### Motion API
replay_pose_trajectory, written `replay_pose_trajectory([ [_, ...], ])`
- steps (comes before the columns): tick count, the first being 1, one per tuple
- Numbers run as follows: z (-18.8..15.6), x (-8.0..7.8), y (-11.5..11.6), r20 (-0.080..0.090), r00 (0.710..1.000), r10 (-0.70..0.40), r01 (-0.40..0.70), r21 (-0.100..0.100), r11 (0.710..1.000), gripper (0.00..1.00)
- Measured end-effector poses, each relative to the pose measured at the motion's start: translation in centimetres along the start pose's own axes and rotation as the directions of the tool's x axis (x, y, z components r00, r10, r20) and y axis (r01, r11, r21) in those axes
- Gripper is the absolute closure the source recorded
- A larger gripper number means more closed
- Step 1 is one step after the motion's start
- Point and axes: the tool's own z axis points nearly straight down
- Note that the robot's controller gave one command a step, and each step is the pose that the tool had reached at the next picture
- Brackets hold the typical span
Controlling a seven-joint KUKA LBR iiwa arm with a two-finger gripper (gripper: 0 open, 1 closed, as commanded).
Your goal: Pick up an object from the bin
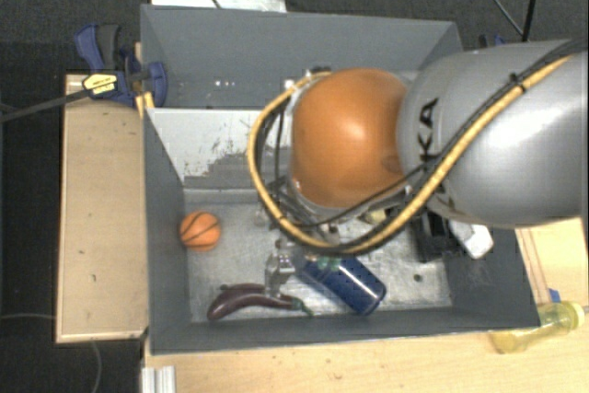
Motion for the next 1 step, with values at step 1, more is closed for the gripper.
replay_pose_trajectory([
  [1,3.6,-2.87,-3.17,-0.012,1.0,-0.017,0.017,0.003,1.0,0.0],
])
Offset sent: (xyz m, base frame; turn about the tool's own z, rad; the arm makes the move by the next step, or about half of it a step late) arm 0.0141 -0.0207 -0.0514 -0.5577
